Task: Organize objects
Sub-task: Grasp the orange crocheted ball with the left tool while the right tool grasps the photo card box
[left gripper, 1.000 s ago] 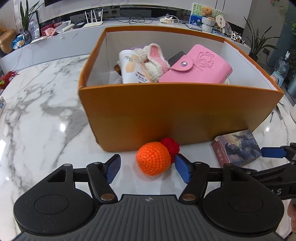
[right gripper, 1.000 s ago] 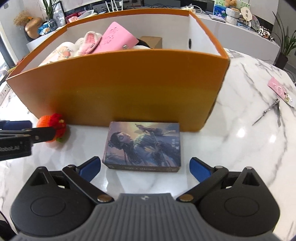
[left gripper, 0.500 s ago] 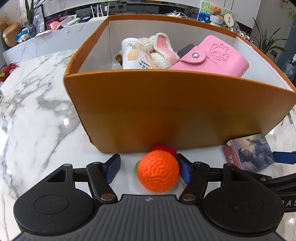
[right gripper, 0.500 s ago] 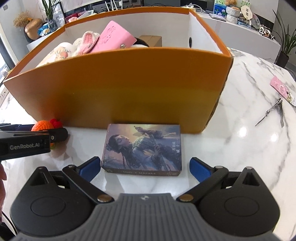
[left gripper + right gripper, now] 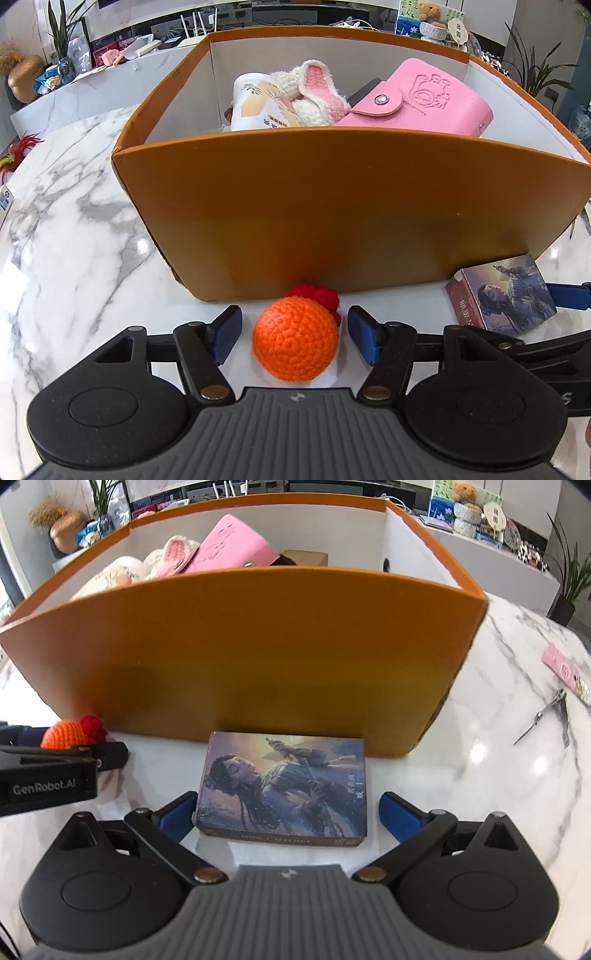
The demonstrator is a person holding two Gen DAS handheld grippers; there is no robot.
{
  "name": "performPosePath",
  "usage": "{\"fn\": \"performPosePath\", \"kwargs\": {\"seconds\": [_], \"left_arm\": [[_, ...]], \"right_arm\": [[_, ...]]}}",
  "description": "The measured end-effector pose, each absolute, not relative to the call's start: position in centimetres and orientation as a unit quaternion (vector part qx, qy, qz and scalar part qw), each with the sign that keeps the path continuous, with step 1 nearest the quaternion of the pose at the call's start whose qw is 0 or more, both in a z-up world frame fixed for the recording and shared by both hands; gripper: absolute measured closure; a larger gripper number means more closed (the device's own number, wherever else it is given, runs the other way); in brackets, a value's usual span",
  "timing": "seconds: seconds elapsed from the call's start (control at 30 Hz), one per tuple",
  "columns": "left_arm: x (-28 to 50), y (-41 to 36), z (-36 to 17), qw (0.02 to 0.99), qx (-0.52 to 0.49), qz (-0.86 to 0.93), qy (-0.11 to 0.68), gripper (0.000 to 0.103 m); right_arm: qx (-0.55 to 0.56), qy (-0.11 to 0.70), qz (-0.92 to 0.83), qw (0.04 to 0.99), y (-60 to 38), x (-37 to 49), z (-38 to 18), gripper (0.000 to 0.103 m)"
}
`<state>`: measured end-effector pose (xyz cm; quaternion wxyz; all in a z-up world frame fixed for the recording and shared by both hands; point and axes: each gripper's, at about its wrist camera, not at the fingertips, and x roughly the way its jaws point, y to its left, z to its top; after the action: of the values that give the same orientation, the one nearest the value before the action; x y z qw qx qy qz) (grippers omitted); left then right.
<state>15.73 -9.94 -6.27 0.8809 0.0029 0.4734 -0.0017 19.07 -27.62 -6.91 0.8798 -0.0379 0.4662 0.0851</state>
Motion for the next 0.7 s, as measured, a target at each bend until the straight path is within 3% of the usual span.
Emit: {"fn": "performPosePath", "kwargs": {"seconds": [0.1,0.37,0.4,0.5,0.53,0.57,0.7], "left_arm": [[15.7,-9.9,-6.2,0.883,0.003,0.000,0.470,0.039],[15.7,-9.8,-6.2,0.884,0.003,0.002,0.468,0.045],[15.7,-9.8,-6.1,0.885,0.002,0.001,0.466,0.053],[15.7,-9.8,-6.0,0.885,0.005,0.001,0.466,0.055],[15.8,-9.8,-6.0,0.884,0.005,0.001,0.467,0.055],[15.8,-9.8,-6.0,0.884,0.006,0.001,0.468,0.055],[15.7,-9.8,-6.0,0.884,0.010,0.001,0.468,0.055]], "right_arm": [[-0.041,0.464,0.081,0.881,-27.7,18.8,-6.9,0.001],[-0.041,0.462,0.076,0.883,-27.1,19.8,-6.9,0.001],[-0.041,0.462,0.075,0.883,-26.6,20.3,-7.0,0.001],[-0.041,0.462,0.076,0.883,-26.6,20.3,-7.0,0.001],[-0.042,0.462,0.075,0.882,-26.7,20.2,-7.0,0.003],[-0.038,0.460,0.077,0.884,-26.7,20.1,-6.9,0.012],[-0.037,0.462,0.073,0.883,-26.7,21.1,-6.9,0.012]]}}
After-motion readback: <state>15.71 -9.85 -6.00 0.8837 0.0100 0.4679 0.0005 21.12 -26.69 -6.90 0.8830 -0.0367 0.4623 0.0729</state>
